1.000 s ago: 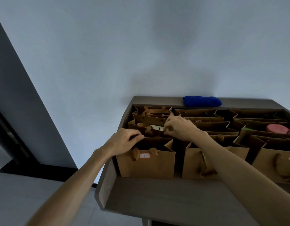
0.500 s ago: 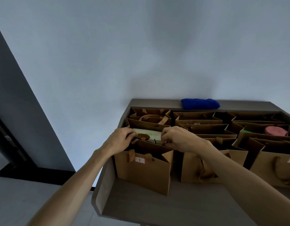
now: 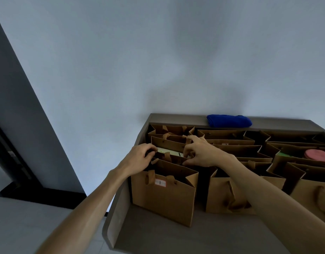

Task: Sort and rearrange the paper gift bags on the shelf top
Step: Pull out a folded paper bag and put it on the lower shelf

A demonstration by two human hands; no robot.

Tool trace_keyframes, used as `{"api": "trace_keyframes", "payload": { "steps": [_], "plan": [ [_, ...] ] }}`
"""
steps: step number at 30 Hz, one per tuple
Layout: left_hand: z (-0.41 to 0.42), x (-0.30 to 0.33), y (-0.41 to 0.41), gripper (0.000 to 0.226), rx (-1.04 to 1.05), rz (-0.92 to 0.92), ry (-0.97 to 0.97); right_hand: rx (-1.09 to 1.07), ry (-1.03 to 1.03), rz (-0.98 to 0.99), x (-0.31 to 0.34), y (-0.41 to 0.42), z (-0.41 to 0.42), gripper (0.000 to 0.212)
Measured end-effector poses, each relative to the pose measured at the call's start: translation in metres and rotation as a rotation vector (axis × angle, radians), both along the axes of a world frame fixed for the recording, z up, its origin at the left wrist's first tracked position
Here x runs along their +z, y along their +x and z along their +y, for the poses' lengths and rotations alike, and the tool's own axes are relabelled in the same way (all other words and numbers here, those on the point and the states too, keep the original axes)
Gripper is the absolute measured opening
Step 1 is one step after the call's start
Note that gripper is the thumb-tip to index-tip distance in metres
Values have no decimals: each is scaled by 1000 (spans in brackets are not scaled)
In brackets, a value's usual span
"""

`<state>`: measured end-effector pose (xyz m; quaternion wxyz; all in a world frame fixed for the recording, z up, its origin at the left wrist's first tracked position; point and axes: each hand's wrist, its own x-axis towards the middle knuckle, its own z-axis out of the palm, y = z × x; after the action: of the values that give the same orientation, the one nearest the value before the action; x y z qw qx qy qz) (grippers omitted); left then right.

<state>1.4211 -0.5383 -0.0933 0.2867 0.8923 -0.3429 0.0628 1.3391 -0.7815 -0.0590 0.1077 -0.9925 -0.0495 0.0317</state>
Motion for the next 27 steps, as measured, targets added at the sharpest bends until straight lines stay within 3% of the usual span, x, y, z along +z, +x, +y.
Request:
{"api": "trace_keyframes", "payload": {
  "steps": [4, 8, 18, 23, 27],
  "plan": [
    [-1, 3, 3, 25, 8, -5, -21, 24, 54, 97, -6, 16, 5, 30],
    [2, 4, 3, 25, 17, 0, -27, -28, 109, 115, -8, 26, 7, 19],
    [7, 11, 2, 31, 112, 64, -167, -26, 256, -16, -5, 19, 1, 20],
    [1, 18, -1, 47, 187, 165, -287, -10, 337, -141, 13, 8, -6, 22],
    [-3, 24, -4, 63, 188, 318, -491, 0, 383, -247, 43, -1, -15, 23]
  ]
}}
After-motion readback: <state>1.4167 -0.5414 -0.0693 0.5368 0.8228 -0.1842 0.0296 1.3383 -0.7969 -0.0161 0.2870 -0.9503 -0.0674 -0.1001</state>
